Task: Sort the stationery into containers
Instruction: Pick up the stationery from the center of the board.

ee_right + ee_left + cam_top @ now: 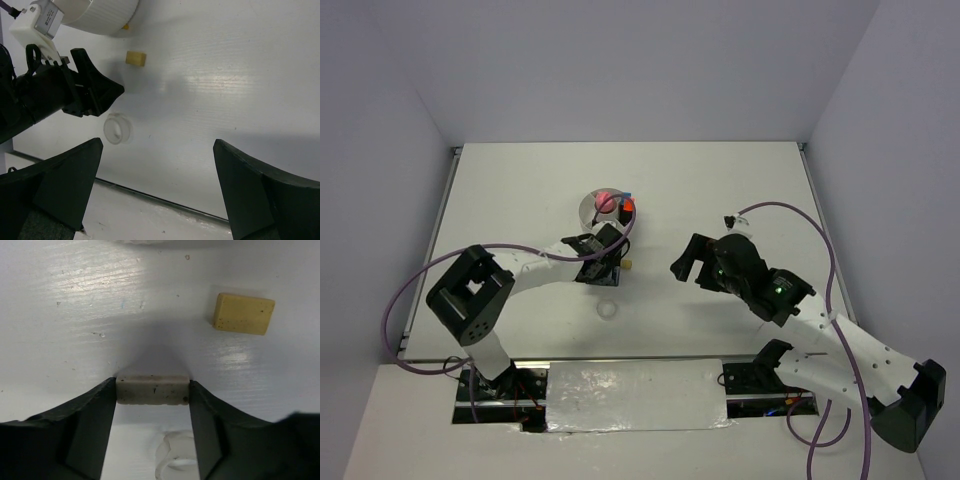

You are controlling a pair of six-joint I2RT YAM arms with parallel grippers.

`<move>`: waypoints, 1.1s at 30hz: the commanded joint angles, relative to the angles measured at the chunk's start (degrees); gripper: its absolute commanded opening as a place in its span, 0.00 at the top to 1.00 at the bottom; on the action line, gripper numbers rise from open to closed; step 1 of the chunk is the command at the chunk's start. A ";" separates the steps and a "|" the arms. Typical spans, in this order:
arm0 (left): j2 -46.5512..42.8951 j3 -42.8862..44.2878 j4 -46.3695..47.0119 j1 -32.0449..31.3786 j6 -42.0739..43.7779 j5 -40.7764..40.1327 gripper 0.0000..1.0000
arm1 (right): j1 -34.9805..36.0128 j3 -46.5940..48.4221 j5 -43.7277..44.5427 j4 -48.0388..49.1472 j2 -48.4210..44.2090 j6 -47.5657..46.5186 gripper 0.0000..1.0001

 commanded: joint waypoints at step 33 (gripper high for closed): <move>-1.86 44.75 -42.17 19.13 -50.06 -8.88 0.56 | 0.04 0.58 1.52 -1.45 -5.29 0.70 0.00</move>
